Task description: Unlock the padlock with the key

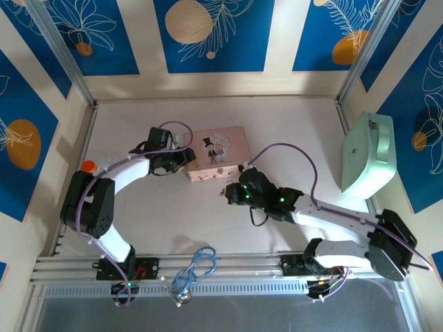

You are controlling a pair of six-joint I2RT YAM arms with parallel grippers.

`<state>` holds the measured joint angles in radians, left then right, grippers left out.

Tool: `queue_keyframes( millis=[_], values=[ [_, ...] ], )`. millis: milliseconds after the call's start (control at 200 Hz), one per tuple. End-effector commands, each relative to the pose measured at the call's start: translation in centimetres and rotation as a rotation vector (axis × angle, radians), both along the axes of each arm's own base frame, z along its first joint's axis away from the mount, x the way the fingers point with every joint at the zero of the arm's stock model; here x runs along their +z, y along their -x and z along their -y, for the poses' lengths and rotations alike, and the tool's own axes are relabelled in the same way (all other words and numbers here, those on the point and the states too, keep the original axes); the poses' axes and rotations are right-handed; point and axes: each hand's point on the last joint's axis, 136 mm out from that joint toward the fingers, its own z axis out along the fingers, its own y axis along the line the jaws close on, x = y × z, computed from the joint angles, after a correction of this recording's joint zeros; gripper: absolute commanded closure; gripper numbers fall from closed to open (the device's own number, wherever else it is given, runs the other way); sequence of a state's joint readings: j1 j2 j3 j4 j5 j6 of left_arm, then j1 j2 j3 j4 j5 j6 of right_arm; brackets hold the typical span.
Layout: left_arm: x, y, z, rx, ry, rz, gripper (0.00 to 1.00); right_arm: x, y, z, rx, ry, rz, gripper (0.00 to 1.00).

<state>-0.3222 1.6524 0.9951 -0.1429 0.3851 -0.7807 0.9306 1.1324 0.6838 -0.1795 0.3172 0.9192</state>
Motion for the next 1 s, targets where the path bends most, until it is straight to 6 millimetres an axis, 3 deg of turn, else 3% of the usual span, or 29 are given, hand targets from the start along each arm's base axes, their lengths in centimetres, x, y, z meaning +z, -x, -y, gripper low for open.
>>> queue_keyframes(
  millis=[0, 190, 340, 495, 670, 775, 990],
  values=[
    [1.2, -1.4, 1.2, -0.018, 0.041, 0.033, 0.49, -1.4, 3.4, 1.4, 0.073, 0.037, -0.116, 1.0],
    [1.3, -2.3, 1.5, -0.019, 0.042, 0.033, 0.5, -0.6, 4.9, 1.9, 0.12, 0.049, -0.221, 1.0],
    [2.2, -2.5, 1.2, -0.028, 0.016, 0.055, 0.44, -0.2, 4.8, 1.9, 0.135, 0.06, -0.281, 1.0],
    [4.6, -2.3, -0.2, -0.028, -0.073, 0.111, 0.37, 0.4, 4.8, 2.0, 0.148, 0.033, -0.351, 1.0],
    [6.7, -0.7, -2.6, -0.027, -0.203, 0.176, 0.31, 1.2, 4.6, 1.5, 0.192, -0.017, -0.377, 1.0],
    [6.5, 0.8, -3.9, -0.027, -0.26, 0.175, 0.31, 0.1, 4.5, 1.0, 0.223, -0.009, -0.431, 1.0],
    [4.9, 4.4, -4.2, -0.053, -0.222, 0.141, 0.38, -3.5, 4.1, -1.5, 0.302, 0.065, -0.541, 1.0]
  ],
)
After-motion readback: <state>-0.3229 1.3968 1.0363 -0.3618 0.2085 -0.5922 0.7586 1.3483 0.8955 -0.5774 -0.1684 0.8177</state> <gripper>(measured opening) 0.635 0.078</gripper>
